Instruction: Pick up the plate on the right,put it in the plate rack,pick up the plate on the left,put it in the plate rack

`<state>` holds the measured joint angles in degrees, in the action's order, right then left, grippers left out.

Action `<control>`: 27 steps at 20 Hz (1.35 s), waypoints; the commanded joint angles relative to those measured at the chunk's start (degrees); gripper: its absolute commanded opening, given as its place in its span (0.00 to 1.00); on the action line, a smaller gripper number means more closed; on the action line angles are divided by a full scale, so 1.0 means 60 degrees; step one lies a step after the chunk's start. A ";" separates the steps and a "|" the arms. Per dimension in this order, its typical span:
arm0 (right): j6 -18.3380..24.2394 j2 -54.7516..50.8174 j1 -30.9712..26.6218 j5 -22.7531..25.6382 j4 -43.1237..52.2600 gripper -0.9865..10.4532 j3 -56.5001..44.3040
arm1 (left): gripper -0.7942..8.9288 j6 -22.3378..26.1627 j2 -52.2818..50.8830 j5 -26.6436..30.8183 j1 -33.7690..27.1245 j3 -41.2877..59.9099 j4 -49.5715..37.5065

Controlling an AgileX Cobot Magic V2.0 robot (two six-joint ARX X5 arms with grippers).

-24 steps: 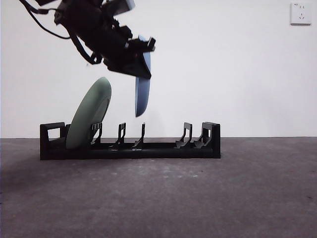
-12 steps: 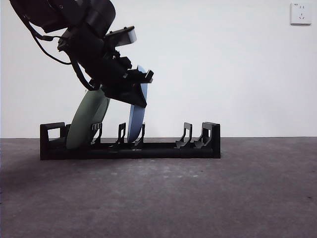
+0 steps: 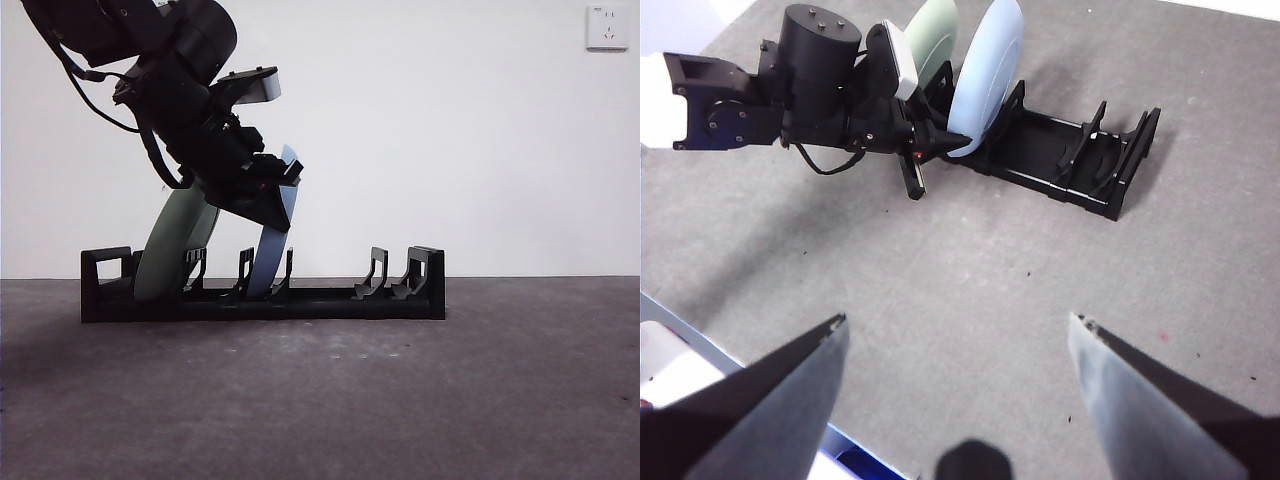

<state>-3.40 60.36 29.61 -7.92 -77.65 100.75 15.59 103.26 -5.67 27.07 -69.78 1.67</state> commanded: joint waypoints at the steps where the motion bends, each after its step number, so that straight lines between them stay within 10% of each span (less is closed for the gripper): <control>1: 0.0073 -0.0022 0.0000 -0.0004 -0.0211 0.41 -0.0091 | 0.07 0.0102 0.0168 0.0255 -0.0025 0.0022 0.0197; 9: 0.0076 -0.0025 0.0000 -0.0004 -0.0211 0.41 -0.0091 | 0.09 0.0124 0.0168 0.0412 -0.0022 0.0022 0.0583; 13: 0.0076 -0.0025 0.0000 -0.0004 -0.0211 0.41 -0.0091 | 0.31 0.0113 0.0164 0.0375 0.0000 0.0022 0.0659; 27: 0.0113 -0.0022 0.0000 0.0000 -0.0211 0.41 -0.0091 | 0.31 -0.0364 -0.1282 0.0146 0.0306 0.0022 0.1293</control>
<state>-3.18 60.34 29.61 -7.92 -77.65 100.60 14.24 95.50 -4.40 28.71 -70.02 9.10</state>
